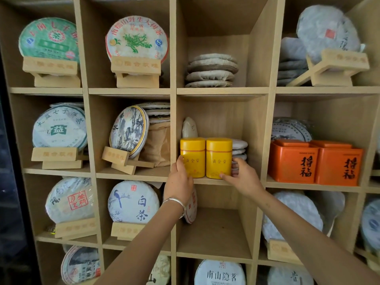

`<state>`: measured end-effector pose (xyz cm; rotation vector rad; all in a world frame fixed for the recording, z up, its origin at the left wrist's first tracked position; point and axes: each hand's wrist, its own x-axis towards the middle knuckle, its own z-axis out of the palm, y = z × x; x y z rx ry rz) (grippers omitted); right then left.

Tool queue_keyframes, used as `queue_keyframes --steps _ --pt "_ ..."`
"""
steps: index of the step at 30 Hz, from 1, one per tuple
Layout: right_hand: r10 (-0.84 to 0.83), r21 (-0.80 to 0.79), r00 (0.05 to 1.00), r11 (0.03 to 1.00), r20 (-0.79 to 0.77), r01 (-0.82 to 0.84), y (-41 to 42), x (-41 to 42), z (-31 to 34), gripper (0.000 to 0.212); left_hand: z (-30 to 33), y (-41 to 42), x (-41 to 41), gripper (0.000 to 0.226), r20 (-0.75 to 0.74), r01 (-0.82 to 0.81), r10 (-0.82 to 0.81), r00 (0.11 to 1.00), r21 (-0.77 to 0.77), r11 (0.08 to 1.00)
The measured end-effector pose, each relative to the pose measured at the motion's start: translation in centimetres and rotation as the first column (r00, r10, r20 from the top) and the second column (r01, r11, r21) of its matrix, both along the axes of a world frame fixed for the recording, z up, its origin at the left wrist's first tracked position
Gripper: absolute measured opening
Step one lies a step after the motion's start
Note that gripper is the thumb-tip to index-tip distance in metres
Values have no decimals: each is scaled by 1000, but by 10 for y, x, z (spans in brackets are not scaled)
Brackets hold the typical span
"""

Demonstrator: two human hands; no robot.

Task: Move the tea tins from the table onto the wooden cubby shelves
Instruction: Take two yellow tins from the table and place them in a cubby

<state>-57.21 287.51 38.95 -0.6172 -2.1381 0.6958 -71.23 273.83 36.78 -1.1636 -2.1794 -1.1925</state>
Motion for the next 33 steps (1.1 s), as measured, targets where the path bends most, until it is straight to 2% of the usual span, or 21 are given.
queue_keyframes --steps 7,13,19,23,33 --pt "19 -8 999 1000 -30 -19 3 -1 -5 60 -6 -7 -4 63 -40 57 -56 998 44 997" --pt "41 -29 998 999 -37 -43 7 -4 -7 64 -14 -9 -9 53 -119 110 -95 988 122 986" --pt "51 -35 998 998 -45 -53 8 -7 -7 64 -19 -10 -12 55 -167 14 4 986 105 994" --pt "54 -41 997 998 -46 -56 7 -6 -7 65 -18 -10 -13 56 -121 71 -58 991 102 992" --pt "57 -37 998 998 -39 -58 8 -6 -5 65 -20 -9 -16 51 -160 91 -77 984 78 993"
